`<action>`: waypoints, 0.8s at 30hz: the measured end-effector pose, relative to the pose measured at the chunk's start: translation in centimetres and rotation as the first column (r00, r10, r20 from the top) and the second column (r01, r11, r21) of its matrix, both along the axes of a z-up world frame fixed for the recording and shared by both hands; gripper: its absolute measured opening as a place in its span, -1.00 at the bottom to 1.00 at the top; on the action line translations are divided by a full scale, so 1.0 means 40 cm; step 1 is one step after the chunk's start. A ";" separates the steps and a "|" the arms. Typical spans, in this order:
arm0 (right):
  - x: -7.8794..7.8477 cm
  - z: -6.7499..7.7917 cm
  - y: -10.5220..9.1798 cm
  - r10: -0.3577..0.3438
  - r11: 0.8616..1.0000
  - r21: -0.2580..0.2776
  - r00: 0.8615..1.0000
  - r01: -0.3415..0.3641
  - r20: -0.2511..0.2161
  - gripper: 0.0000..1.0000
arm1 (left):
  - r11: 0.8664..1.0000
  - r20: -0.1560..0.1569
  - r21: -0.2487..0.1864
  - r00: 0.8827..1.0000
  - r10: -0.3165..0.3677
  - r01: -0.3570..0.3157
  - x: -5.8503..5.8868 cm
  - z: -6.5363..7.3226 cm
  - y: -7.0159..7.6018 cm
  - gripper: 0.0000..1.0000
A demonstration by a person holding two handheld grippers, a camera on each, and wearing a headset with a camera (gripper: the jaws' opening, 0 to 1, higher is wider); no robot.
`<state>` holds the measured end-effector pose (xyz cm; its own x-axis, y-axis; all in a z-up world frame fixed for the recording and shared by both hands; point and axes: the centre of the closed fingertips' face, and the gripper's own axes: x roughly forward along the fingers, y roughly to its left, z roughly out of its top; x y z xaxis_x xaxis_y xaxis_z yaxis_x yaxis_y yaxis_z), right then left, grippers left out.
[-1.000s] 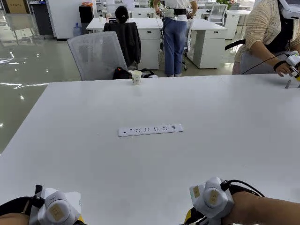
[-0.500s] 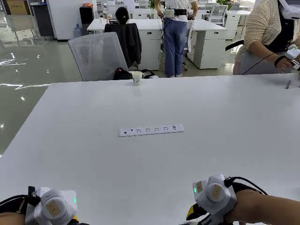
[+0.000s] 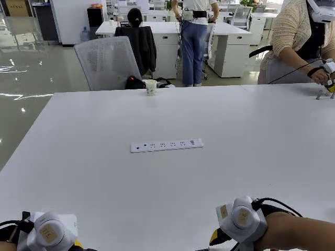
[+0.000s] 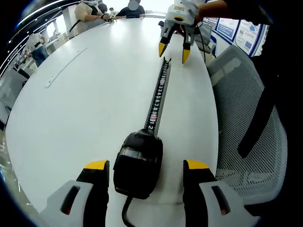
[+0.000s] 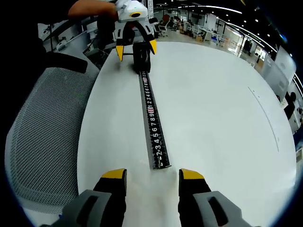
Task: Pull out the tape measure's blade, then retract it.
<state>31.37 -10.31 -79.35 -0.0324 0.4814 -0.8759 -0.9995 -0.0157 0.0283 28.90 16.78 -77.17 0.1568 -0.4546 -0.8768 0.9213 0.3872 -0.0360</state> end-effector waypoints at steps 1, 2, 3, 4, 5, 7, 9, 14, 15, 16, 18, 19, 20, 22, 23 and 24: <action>0.002 -0.001 -0.002 -0.010 1.000 -0.003 1.000 0.010 0.001 0.00 | 1.000 -0.006 -0.006 1.000 0.007 -0.007 -0.002 0.002 -0.001 0.23; 0.003 -0.002 -0.005 -0.022 1.000 -0.002 1.000 0.022 -0.003 0.05 | 1.000 -0.016 -0.015 1.000 0.015 -0.015 -0.006 0.003 -0.002 0.30; 0.002 0.000 -0.006 -0.028 1.000 0.001 1.000 0.028 -0.003 0.08 | 1.000 -0.020 -0.022 1.000 0.020 -0.021 -0.007 0.005 -0.004 0.35; 0.001 0.003 -0.008 -0.032 0.999 0.006 0.999 0.032 -0.003 0.10 | 0.999 -0.026 -0.033 0.999 0.027 -0.028 -0.009 0.008 -0.006 0.39; 0.000 0.004 -0.010 -0.042 0.999 0.010 0.999 0.043 -0.007 0.11 | 0.998 -0.036 -0.043 0.998 0.043 -0.045 -0.012 0.011 -0.007 0.44; -0.004 0.008 -0.012 -0.062 0.998 0.023 0.998 0.062 -0.019 0.12 | 0.996 -0.047 -0.057 0.996 0.071 -0.073 -0.013 0.013 -0.007 0.50; -0.007 0.009 -0.015 -0.071 0.997 0.028 0.997 0.072 -0.022 0.17 | 0.994 -0.059 -0.073 0.995 0.077 -0.082 -0.019 0.015 -0.012 0.63; -0.015 0.014 -0.024 -0.116 0.992 0.054 0.993 0.118 -0.038 0.29 | 0.988 -0.061 -0.088 0.991 0.118 -0.123 -0.023 0.017 -0.009 0.77; -0.015 0.015 -0.025 -0.133 0.989 0.061 0.990 0.135 -0.046 0.32 | 0.986 -0.063 -0.098 0.990 0.130 -0.136 -0.022 0.018 -0.010 0.82; -0.013 0.015 -0.027 -0.149 0.986 0.067 0.988 0.152 -0.048 0.36 | 0.983 -0.065 -0.102 0.987 0.149 -0.155 -0.020 0.019 -0.008 0.87; -0.009 0.018 -0.033 -0.187 0.978 0.083 0.981 0.191 -0.053 0.46 | 0.973 -0.040 -0.127 0.982 0.187 -0.190 -0.007 0.025 -0.008 0.98; -0.007 0.020 -0.038 -0.215 0.971 0.090 0.975 0.219 -0.058 0.52 | 0.967 -0.009 -0.159 0.980 0.201 -0.200 0.005 0.035 -0.012 0.98; -0.004 0.021 -0.042 -0.228 0.968 0.095 0.972 0.232 -0.056 0.56 | 0.961 -0.003 -0.180 0.977 0.211 -0.208 0.007 0.042 -0.016 0.98; 0.009 0.029 -0.048 -0.277 0.952 0.124 0.960 0.280 -0.042 0.67 | 0.948 -0.018 -0.202 0.969 0.246 -0.244 0.004 0.049 -0.015 0.98; 0.013 0.034 -0.051 -0.302 0.942 0.141 0.953 0.304 -0.039 0.70 | 0.946 -0.016 -0.202 0.967 0.254 -0.252 0.005 0.048 -0.011 0.98; 0.016 0.037 -0.059 -0.324 0.933 0.152 0.945 0.326 -0.036 0.74 | 0.942 -0.005 -0.207 0.963 0.268 -0.263 0.006 0.049 -0.008 0.98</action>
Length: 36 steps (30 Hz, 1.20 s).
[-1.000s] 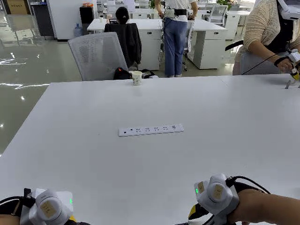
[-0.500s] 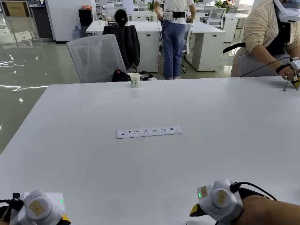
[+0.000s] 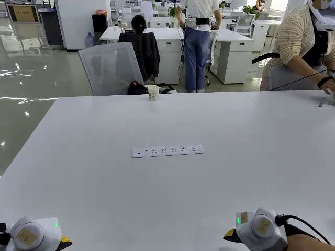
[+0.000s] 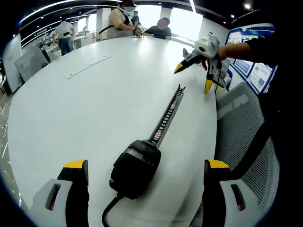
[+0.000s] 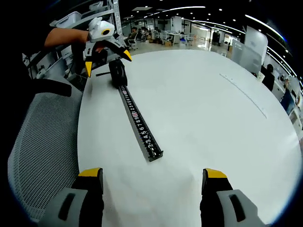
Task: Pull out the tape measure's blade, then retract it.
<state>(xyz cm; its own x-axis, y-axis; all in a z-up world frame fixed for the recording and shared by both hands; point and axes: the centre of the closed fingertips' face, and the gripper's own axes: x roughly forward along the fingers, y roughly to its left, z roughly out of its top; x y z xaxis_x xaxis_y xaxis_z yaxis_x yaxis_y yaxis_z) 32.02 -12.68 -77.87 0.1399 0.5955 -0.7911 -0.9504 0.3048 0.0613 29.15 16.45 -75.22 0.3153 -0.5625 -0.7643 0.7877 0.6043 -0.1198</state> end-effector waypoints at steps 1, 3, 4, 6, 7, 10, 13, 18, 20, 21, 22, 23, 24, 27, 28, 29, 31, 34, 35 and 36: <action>0.004 0.001 -0.007 -0.022 1.000 0.004 1.000 0.022 0.008 0.78 | 1.000 0.005 -0.002 1.000 0.009 -0.009 0.000 0.000 0.002 0.98; 0.012 0.004 -0.024 -0.074 0.997 0.016 0.997 0.074 0.019 0.85 | 0.999 0.025 -0.011 0.999 0.030 -0.030 0.003 0.000 0.008 0.98; 0.011 0.005 -0.030 -0.082 0.996 0.020 0.997 0.082 0.015 0.90 | 0.999 0.056 -0.011 0.998 0.042 -0.042 0.011 0.006 0.012 0.98; 0.010 0.008 -0.045 -0.121 0.992 0.031 0.993 0.121 0.015 0.98 | 0.997 0.084 -0.004 0.993 0.082 -0.082 0.018 0.012 0.025 0.98; 0.007 0.008 -0.050 -0.126 0.991 0.036 0.992 0.126 0.012 0.97 | 0.994 0.082 -0.012 0.991 0.105 -0.105 0.018 0.014 0.029 0.98; -0.003 0.006 -0.070 -0.160 0.986 0.047 0.987 0.159 0.010 0.98 | 0.990 0.084 -0.032 0.986 0.142 -0.140 0.010 0.010 0.040 0.98; -0.015 0.013 -0.083 -0.196 0.978 0.071 0.981 0.195 0.007 0.98 | 0.984 0.088 -0.038 0.980 0.179 -0.176 -0.005 -0.003 0.054 0.98; -0.035 0.022 -0.103 -0.231 0.969 0.096 0.973 0.227 0.024 0.98 | 0.968 0.123 -0.086 0.962 0.245 -0.236 -0.026 0.001 0.070 0.98; -0.038 0.026 -0.110 -0.242 0.966 0.103 0.970 0.238 0.030 0.98 | 0.963 0.128 -0.101 0.957 0.261 -0.249 -0.033 0.005 0.075 0.98; -0.041 0.031 -0.114 -0.247 0.964 0.109 0.968 0.241 0.038 0.98 | 0.961 0.130 -0.103 0.954 0.270 -0.258 -0.037 0.005 0.079 0.98; -0.045 0.038 -0.116 -0.247 0.963 0.119 0.968 0.241 0.040 0.98 | 0.959 0.132 -0.101 0.952 0.277 -0.265 -0.040 0.004 0.083 0.98; -0.054 0.048 -0.115 -0.245 0.962 0.138 0.969 0.237 0.037 0.98 | 0.957 0.141 -0.098 0.948 0.285 -0.273 -0.044 0.004 0.091 0.98; -0.058 0.050 -0.119 -0.247 0.962 0.136 0.968 0.239 0.042 0.98 | 0.956 0.139 -0.104 0.947 0.288 -0.275 -0.048 0.006 0.093 0.98; -0.066 0.051 -0.141 -0.258 0.960 0.130 0.964 0.248 0.061 0.98 | 0.950 0.146 -0.124 0.942 0.303 -0.286 -0.061 0.018 0.097 0.98; -0.071 0.057 -0.147 -0.278 0.952 0.145 0.959 0.268 0.052 0.98 | 0.947 0.155 -0.127 0.937 0.312 -0.295 -0.065 0.023 0.102 0.98; -0.075 0.063 -0.148 -0.281 0.950 0.161 0.958 0.269 0.051 0.98 | 0.944 0.160 -0.136 0.933 0.322 -0.302 -0.067 0.027 0.105 0.98; -0.078 0.066 -0.163 -0.289 0.948 0.160 0.955 0.275 0.072 0.98 | 0.936 0.168 -0.153 0.925 0.340 -0.317 -0.078 0.040 0.107 0.98; -0.084 0.067 -0.179 -0.292 0.948 0.157 0.952 0.276 0.092 0.98 | 0.929 0.171 -0.149 0.916 0.362 -0.339 -0.090 0.043 0.117 0.98; -0.085 0.070 -0.183 -0.293 0.948 0.159 0.950 0.274 0.107 0.98 | 0.927 0.173 -0.150 0.914 0.368 -0.344 -0.094 0.043 0.119 0.98; -0.086 0.076 -0.185 -0.291 0.948 0.173 0.949 0.268 0.124 0.98 | 0.923 0.173 -0.154 0.911 0.375 -0.351 -0.098 0.045 0.122 0.98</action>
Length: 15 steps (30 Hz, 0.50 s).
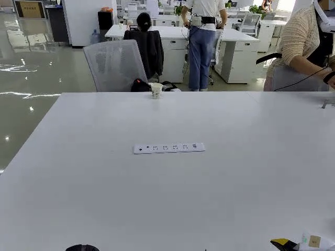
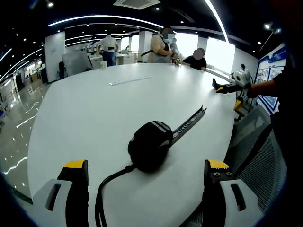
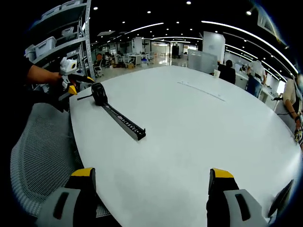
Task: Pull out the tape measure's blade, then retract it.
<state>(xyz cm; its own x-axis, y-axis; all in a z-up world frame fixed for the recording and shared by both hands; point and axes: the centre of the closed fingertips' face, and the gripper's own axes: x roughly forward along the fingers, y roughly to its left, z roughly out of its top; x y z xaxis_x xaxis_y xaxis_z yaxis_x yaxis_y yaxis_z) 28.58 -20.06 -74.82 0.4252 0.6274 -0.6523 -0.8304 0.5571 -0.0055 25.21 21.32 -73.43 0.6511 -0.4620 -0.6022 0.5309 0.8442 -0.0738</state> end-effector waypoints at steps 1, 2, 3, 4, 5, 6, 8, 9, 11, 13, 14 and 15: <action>-0.002 0.004 -0.001 -0.002 1.000 0.012 1.000 0.002 0.008 0.98 | 1.000 -0.002 0.000 1.000 0.006 -0.006 -0.004 0.000 0.002 0.98; -0.004 0.006 -0.002 -0.016 1.000 0.027 1.000 0.015 0.011 0.98 | 1.000 0.000 0.002 1.000 0.015 -0.015 -0.008 0.000 0.005 0.98; -0.007 0.005 -0.004 -0.027 0.999 0.032 1.000 0.027 0.003 0.98 | 1.000 -0.003 0.005 1.000 0.025 -0.025 -0.011 -0.001 0.009 0.98; -0.012 0.004 -0.004 -0.035 0.999 0.036 0.999 0.035 -0.004 0.98 | 0.999 -0.004 0.003 0.999 0.033 -0.033 -0.014 -0.002 0.012 0.98; -0.020 0.000 -0.004 -0.045 0.998 0.041 0.999 0.045 -0.014 0.98 | 0.999 0.000 0.004 0.999 0.040 -0.040 -0.018 -0.001 0.015 0.98; -0.025 -0.002 -0.005 -0.049 0.998 0.043 0.999 0.050 -0.018 0.98 | 0.999 -0.002 0.003 0.999 0.045 -0.045 -0.021 -0.002 0.017 0.98; -0.036 -0.006 -0.006 -0.063 0.997 0.044 0.998 0.064 -0.026 0.98 | 0.998 -0.025 0.013 0.998 0.056 -0.056 -0.030 -0.014 0.023 0.98; -0.039 -0.007 -0.007 -0.072 0.996 0.046 0.997 0.073 -0.030 0.98 | 0.998 -0.029 0.010 0.998 0.055 -0.055 -0.033 -0.016 0.022 0.98; -0.046 -0.003 -0.008 -0.084 0.995 0.056 0.996 0.085 -0.028 0.98 | 0.998 -0.034 0.004 0.998 0.059 -0.058 -0.037 -0.018 0.022 0.98; -0.052 0.005 -0.006 -0.084 0.994 0.064 0.996 0.085 -0.018 0.98 | 0.998 -0.042 -0.001 0.997 0.061 -0.061 -0.040 -0.019 0.022 0.98; -0.052 0.010 -0.006 -0.083 0.994 0.065 0.996 0.084 -0.011 0.98 | 0.998 -0.045 -0.004 0.997 0.063 -0.063 -0.041 -0.019 0.022 0.98; -0.053 0.014 -0.006 -0.083 0.994 0.066 0.997 0.083 -0.007 0.98 | 0.998 -0.049 -0.004 0.997 0.062 -0.063 -0.043 -0.021 0.023 0.98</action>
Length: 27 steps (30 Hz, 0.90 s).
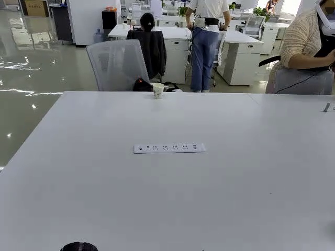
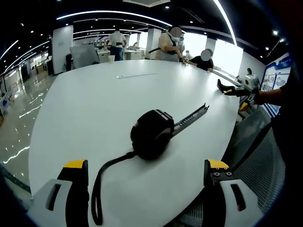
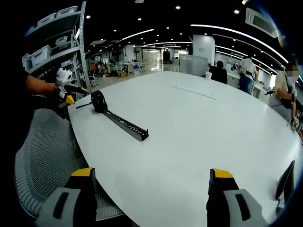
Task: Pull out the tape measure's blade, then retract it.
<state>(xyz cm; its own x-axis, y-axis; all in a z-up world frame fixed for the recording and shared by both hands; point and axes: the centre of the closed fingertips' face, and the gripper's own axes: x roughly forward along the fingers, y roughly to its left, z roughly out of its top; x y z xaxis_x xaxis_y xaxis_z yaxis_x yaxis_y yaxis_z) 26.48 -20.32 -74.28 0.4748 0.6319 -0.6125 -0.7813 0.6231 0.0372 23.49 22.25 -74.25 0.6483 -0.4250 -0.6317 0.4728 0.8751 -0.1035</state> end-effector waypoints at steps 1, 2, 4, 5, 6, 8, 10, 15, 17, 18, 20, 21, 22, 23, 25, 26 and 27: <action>0.001 0.002 -0.001 -0.001 1.000 0.002 1.000 0.001 0.002 0.98 | 1.000 -0.003 0.001 1.000 -0.001 0.001 -0.001 -0.001 0.000 0.98; 0.001 0.003 -0.001 -0.001 1.000 0.003 1.000 0.001 0.003 0.98 | 1.000 -0.005 0.001 1.000 -0.003 0.003 -0.002 -0.001 0.000 0.98; 0.002 0.003 -0.003 -0.003 1.000 0.001 1.000 0.003 0.006 0.98 | 1.000 -0.013 -0.003 1.000 -0.009 0.009 -0.004 -0.002 -0.003 0.98; 0.002 0.004 -0.003 -0.006 1.000 0.003 1.000 0.006 0.005 0.98 | 1.000 -0.016 -0.002 1.000 -0.013 0.013 -0.005 -0.003 -0.003 0.98; 0.003 0.004 -0.004 -0.008 1.000 0.005 1.000 0.008 0.006 0.98 | 1.000 -0.019 0.000 1.000 -0.016 0.016 -0.005 -0.004 -0.003 0.98; 0.004 0.005 -0.004 -0.011 1.000 0.004 1.000 0.011 0.010 0.98 | 1.000 -0.026 -0.002 0.999 -0.021 0.021 -0.007 -0.005 -0.004 0.98; 0.004 0.006 -0.004 -0.013 1.000 0.004 1.000 0.013 0.012 0.98 | 1.000 -0.031 -0.003 0.999 -0.024 0.024 -0.009 -0.007 -0.004 0.98; 0.004 0.003 -0.007 -0.006 1.000 0.005 1.000 0.006 0.017 0.98 | 1.000 -0.049 -0.006 0.998 -0.029 0.029 -0.014 -0.012 -0.003 0.98; 0.002 0.002 -0.007 -0.006 1.000 0.009 1.000 0.006 0.012 0.98 | 0.999 -0.053 -0.001 0.998 -0.038 0.038 -0.019 -0.014 -0.003 0.98; 0.002 0.002 -0.007 -0.005 1.000 0.008 1.000 0.005 0.014 0.98 | 0.999 -0.056 -0.001 0.997 -0.044 0.044 -0.021 -0.015 -0.004 0.98; 0.003 0.004 -0.010 -0.006 1.000 0.007 1.000 0.006 0.014 0.98 | 0.999 -0.060 -0.006 0.997 -0.054 0.053 -0.025 -0.017 -0.007 0.98; 0.003 0.004 -0.011 -0.008 1.000 0.008 1.000 0.008 0.012 0.98 | 0.998 -0.060 -0.009 0.997 -0.057 0.056 -0.026 -0.017 -0.008 0.98; 0.004 0.004 -0.014 -0.010 1.000 0.006 1.000 0.010 0.010 0.98 | 0.998 -0.056 -0.010 0.996 -0.064 0.063 -0.027 -0.017 -0.009 0.98; 0.005 0.003 -0.016 -0.011 1.000 0.004 1.000 0.011 0.010 0.98 | 0.998 -0.055 -0.015 0.996 -0.067 0.067 -0.028 -0.016 -0.010 0.98; 0.004 -0.001 -0.021 -0.012 1.000 -0.002 1.000 0.012 0.000 0.98 | 0.997 -0.050 -0.018 0.996 -0.073 0.072 -0.028 -0.015 -0.013 0.98; 0.004 -0.002 -0.023 -0.011 1.000 -0.005 1.000 0.011 0.000 0.98 | 0.997 -0.049 -0.020 0.996 -0.075 0.074 -0.027 -0.014 -0.014 0.98; 0.004 -0.004 -0.025 -0.009 1.000 -0.010 1.000 0.009 -0.002 0.98 | 0.997 -0.049 -0.032 0.996 -0.075 0.073 -0.027 -0.011 -0.017 0.98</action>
